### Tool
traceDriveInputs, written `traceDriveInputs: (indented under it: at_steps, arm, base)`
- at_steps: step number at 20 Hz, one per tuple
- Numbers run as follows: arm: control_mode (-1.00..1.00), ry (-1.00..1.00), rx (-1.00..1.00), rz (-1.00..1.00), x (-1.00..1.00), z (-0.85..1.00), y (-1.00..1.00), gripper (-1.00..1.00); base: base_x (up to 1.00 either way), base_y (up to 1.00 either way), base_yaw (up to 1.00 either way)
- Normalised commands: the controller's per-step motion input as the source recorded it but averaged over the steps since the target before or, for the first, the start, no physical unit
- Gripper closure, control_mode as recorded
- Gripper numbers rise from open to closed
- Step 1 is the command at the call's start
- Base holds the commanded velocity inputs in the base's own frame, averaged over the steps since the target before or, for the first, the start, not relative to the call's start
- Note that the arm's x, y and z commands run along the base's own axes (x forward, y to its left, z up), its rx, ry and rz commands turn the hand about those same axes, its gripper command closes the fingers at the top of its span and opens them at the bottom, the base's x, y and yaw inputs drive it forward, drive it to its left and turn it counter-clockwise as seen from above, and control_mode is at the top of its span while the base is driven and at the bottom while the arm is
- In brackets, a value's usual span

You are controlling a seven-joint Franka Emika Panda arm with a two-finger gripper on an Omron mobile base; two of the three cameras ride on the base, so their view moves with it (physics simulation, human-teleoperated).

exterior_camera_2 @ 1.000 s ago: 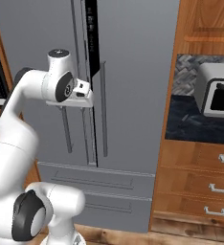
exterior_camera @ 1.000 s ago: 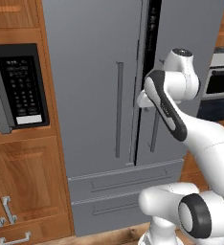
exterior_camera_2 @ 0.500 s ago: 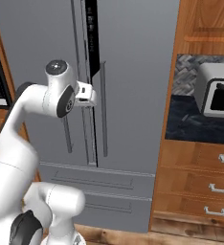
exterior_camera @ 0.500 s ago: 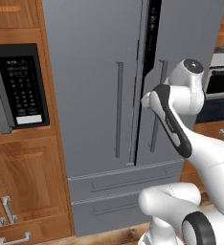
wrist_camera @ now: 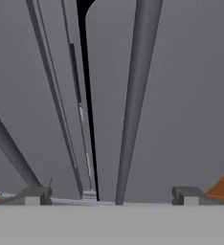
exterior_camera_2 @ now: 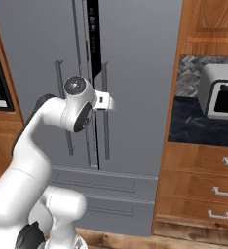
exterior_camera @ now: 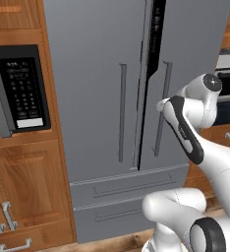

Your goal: Retrieve the butter from the fridge and place it on a plate on the dining table. Then retrieve the butter knife by the fridge and place it near the plate.

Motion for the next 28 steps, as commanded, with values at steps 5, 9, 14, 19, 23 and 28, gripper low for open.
traceDriveInputs:
  at_steps: [5, 9, 14, 19, 23, 28]
  arm:
    - [-1.00, 0.00, 0.00, 0.00, 0.25, 0.00, 0.00, -1.00]
    - [-1.00, 0.00, 0.00, 0.00, 0.56, 0.00, -0.03, -1.00]
    - [-1.00, 0.00, 0.00, 0.00, 0.54, -0.01, -0.20, -1.00]
    - [-1.00, 0.00, 0.00, 0.00, 0.27, 0.00, -0.28, -1.00]
    - [-1.00, -0.01, 0.00, 0.00, 0.36, -0.04, -0.12, -1.00]
    - [-1.00, 0.00, 0.00, 0.00, 0.38, 0.00, 0.00, -1.00]
  base:
    - [0.00, 0.00, 0.00]
    - [0.00, 0.00, 0.00]
    - [0.00, 0.00, 0.00]
    - [0.00, 0.00, 0.00]
    - [0.00, 0.00, 0.00]
    - [0.00, 0.00, 0.00]
